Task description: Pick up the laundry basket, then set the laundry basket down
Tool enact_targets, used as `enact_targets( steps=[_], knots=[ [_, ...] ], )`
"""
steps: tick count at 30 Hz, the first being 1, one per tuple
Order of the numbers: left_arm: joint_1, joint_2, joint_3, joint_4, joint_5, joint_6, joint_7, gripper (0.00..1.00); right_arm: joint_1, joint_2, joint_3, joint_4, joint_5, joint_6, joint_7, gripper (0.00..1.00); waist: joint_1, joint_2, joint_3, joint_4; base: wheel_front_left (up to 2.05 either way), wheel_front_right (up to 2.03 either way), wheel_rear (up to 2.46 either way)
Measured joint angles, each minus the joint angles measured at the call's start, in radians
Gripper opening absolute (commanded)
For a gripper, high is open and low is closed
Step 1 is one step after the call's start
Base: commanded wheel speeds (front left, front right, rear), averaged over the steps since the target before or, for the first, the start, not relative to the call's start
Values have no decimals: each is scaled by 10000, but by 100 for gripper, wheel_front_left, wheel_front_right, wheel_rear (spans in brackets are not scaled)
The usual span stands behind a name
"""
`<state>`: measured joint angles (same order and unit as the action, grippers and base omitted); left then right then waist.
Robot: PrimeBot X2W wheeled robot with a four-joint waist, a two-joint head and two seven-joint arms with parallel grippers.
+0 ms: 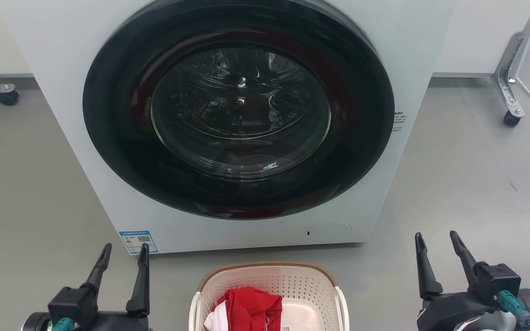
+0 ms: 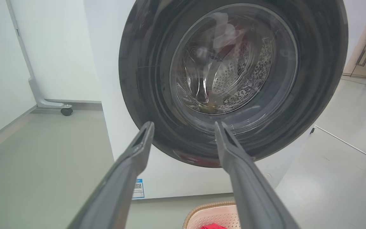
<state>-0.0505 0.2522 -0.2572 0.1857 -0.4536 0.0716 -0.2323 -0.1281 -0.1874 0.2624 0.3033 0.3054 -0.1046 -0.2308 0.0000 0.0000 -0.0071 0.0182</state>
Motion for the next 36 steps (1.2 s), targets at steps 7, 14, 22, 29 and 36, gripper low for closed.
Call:
enact_targets(
  steps=[7, 14, 22, 29, 36],
  knots=[
    [33, 56, -96, 13, 639, 128, -176, 100, 68, 0, 23, -61, -658, -113, -188, 100, 0, 0, -12, 1, 0, 0, 0],
    [153, 27, -52, 90, 675, 138, -176, 100, 194, 58, -236, -90, -654, -146, -188, 100, 0, 0, -16, 14, 0, 0, 0],
    [178, -54, 144, 247, 408, 213, -169, 100, 217, 125, -372, -107, -654, -157, -188, 100, 0, 0, -9, 2, 0, 0, 0],
    [186, -94, 213, 355, 399, 253, -81, 100, 295, 171, -483, -130, -679, -188, -188, 100, 0, 0, -6, -1, 0, 0, 0],
    [191, -94, 209, 372, 403, 263, -69, 100, 361, 209, -514, -136, -698, -188, -188, 100, 0, 0, 4, 5, 0, 0, 0]
  ],
)
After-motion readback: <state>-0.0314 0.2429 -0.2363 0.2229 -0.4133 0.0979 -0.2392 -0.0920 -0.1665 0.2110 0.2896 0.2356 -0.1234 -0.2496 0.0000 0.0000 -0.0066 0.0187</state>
